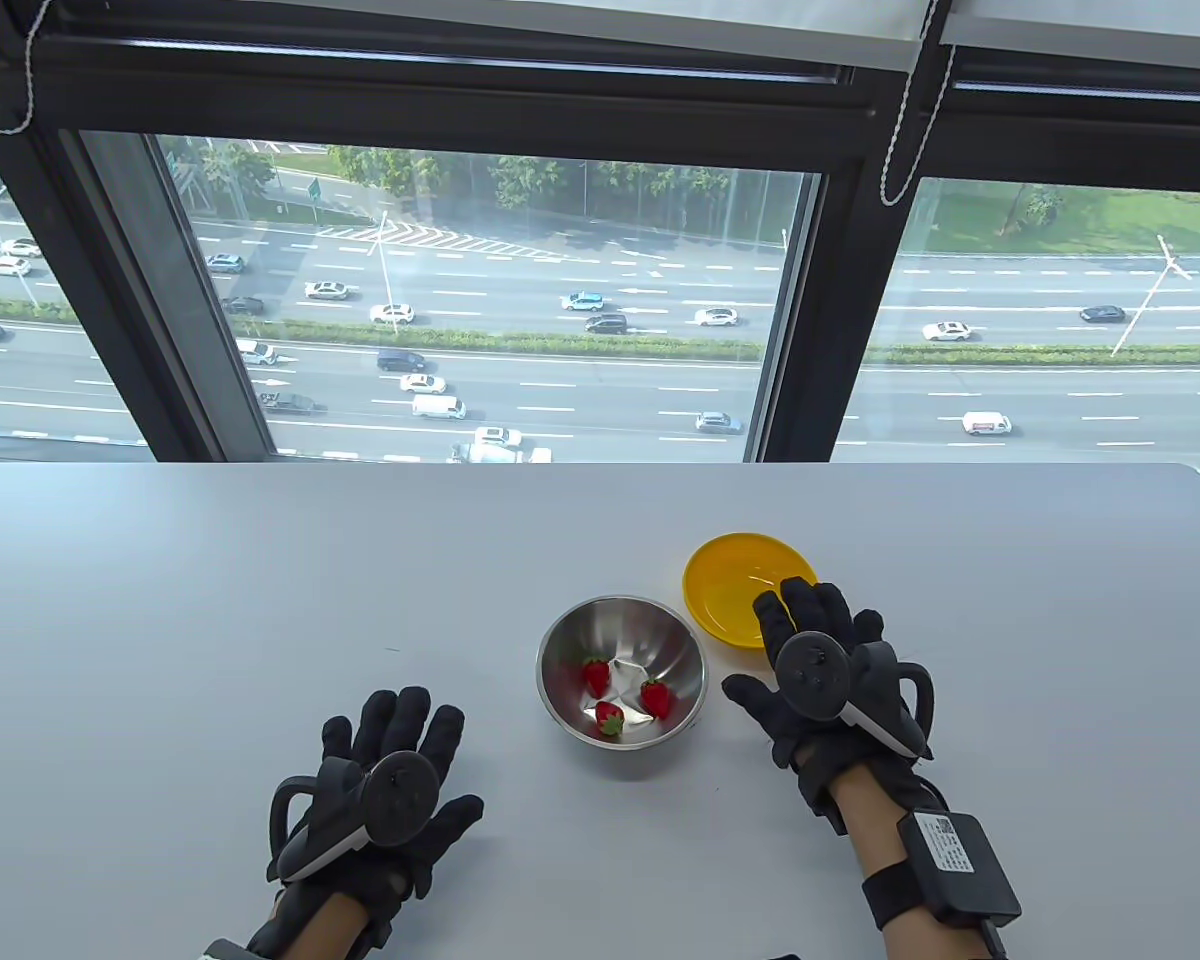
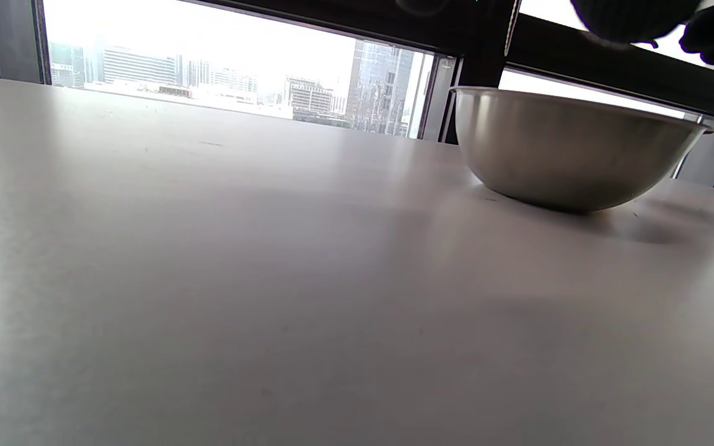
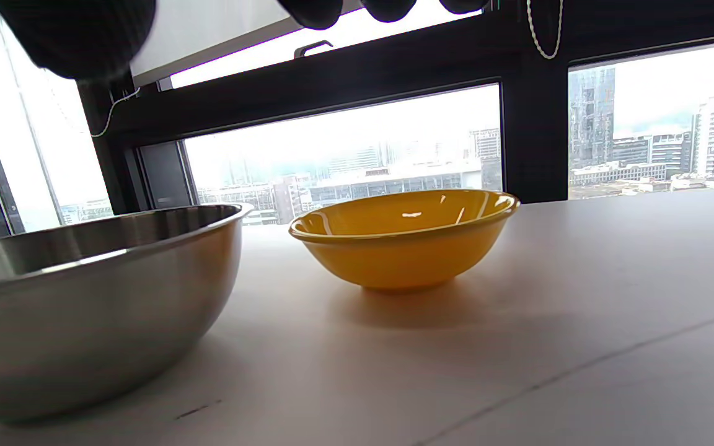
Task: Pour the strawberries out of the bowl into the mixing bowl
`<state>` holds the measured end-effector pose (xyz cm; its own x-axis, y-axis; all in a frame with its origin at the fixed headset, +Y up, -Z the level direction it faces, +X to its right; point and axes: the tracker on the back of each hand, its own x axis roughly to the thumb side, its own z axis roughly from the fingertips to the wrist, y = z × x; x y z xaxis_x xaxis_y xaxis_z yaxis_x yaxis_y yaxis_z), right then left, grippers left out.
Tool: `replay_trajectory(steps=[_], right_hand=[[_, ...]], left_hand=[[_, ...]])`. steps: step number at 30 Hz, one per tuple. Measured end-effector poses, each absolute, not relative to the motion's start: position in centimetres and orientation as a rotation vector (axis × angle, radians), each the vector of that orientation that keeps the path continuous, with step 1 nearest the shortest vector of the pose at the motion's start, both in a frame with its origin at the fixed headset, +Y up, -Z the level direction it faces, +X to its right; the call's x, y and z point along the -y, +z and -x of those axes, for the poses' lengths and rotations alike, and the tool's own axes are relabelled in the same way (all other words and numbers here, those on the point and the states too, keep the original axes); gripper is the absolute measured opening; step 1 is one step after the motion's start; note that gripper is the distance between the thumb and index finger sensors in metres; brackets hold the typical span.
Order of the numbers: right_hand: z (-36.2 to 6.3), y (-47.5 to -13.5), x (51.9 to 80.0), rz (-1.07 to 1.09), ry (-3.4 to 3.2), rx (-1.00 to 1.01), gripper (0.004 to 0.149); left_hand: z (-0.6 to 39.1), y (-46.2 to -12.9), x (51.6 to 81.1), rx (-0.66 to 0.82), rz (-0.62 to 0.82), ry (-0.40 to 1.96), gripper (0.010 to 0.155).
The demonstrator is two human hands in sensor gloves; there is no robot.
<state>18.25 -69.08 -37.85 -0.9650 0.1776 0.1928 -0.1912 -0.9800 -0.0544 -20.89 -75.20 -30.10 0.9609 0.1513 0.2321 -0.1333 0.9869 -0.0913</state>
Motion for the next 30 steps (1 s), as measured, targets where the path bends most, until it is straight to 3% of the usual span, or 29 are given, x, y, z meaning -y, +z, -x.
replay_trajectory(steps=[13, 30], right_hand=[[-18.8, -33.9, 70.1, -0.280, 2.852, 0.042, 0.090], [-17.7, -31.6, 72.2, -0.346, 2.865, -0.150, 0.091]], left_hand=[[20.9, -30.0, 75.2, 0.237, 0.075, 0.144, 0.087], [20.8, -30.0, 75.2, 0.251, 0.082, 0.160, 0.087]])
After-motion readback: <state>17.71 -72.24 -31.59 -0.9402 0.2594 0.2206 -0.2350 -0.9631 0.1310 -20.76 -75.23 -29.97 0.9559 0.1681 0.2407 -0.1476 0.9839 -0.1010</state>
